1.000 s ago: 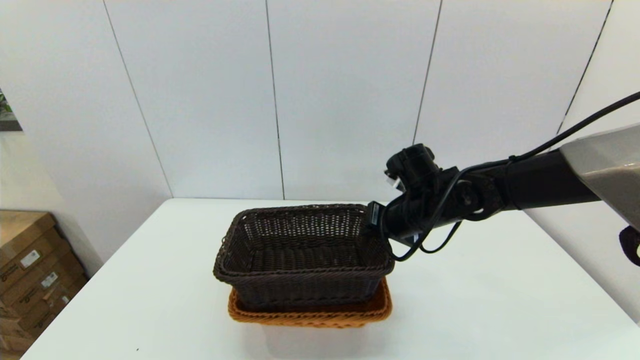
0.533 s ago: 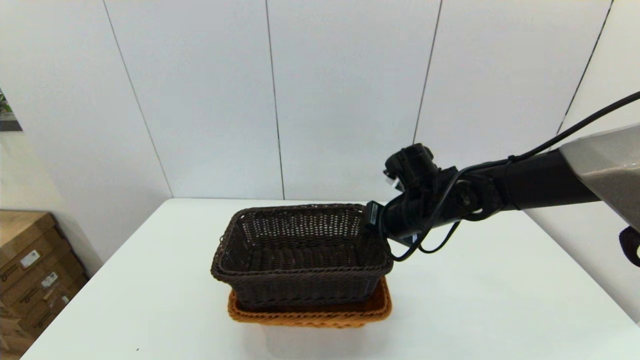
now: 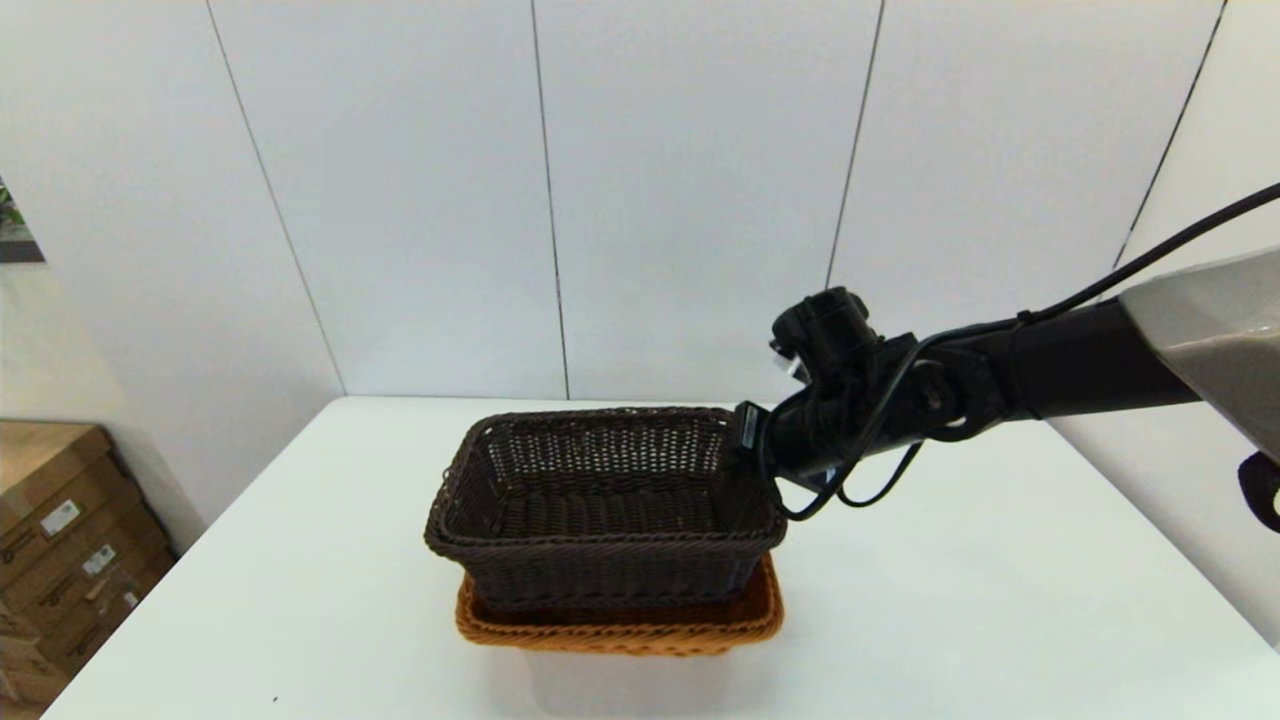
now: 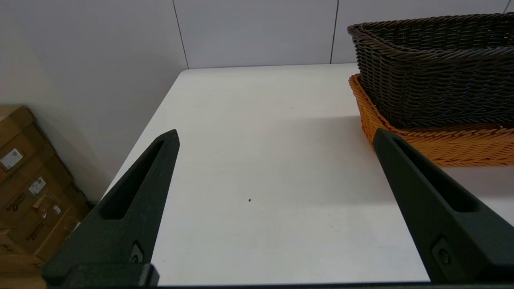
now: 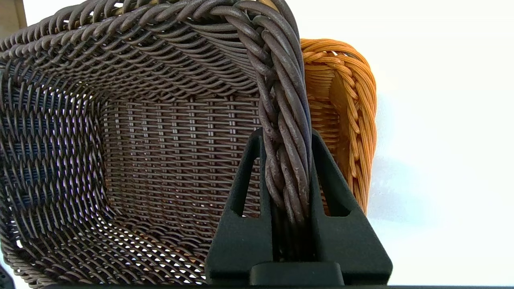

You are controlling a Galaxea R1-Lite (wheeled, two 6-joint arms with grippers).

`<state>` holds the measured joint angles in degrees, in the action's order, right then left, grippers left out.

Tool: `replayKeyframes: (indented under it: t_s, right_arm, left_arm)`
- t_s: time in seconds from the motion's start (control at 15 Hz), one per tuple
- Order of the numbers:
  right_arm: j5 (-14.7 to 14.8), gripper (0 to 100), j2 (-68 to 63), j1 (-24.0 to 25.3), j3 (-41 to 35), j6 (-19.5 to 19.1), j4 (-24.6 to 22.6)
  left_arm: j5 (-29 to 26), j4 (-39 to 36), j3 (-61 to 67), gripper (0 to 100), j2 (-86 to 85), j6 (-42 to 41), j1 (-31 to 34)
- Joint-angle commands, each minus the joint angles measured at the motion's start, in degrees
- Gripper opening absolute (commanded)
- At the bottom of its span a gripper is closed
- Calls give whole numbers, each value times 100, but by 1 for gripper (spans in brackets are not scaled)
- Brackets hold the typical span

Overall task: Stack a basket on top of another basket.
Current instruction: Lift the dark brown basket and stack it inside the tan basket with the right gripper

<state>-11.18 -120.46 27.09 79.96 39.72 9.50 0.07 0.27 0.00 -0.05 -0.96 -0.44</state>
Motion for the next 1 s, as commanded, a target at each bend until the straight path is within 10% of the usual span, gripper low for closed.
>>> replayKeyframes:
  t_s: [0.07, 1.0]
  right_arm:
    - [2, 100, -4, -2, 2, 27, 0]
    - [2, 100, -4, -81, 11, 27, 8]
  left_arm:
    - [1, 0, 9, 100, -4, 0, 0]
    - [1, 0, 9, 100, -4, 0, 0]
